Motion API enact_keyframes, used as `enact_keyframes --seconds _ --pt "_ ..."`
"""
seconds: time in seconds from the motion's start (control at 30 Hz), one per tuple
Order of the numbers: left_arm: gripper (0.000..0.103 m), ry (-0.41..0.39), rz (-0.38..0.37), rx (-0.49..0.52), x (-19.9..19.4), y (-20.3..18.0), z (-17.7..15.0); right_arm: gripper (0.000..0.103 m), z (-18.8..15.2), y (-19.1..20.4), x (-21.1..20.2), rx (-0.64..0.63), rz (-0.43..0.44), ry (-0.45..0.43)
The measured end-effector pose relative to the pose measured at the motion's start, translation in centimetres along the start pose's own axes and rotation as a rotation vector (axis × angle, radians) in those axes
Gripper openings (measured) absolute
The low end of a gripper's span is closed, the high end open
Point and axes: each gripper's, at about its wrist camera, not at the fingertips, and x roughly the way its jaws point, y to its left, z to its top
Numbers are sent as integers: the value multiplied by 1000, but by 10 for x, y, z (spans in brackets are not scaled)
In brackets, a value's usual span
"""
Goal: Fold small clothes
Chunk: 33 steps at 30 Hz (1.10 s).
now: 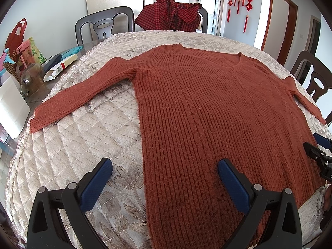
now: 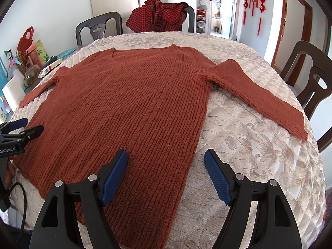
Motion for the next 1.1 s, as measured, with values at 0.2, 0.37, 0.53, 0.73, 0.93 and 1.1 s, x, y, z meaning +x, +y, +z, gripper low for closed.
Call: enact_keyframes --seconds 0.2,0.37,0.53,0.73,0.93,1.1 --pt "103 11 6 -5 0 3 -1 76 2 2 0 -2 -2 8" --pt "103 22 12 -8 2 4 0 76 3 2 3 -9 1 21" --pt "103 40 11 -4 2 3 2 76 4 1 4 -11 5 29" --pt "103 42 6 -2 3 4 2 76 6 0 4 -18 10 49" --pt "103 40 2 4 3 3 1 76 8 0 4 -30 17 70" --pt "103 33 -2 8 2 3 2 76 9 -1 4 -29 18 75"
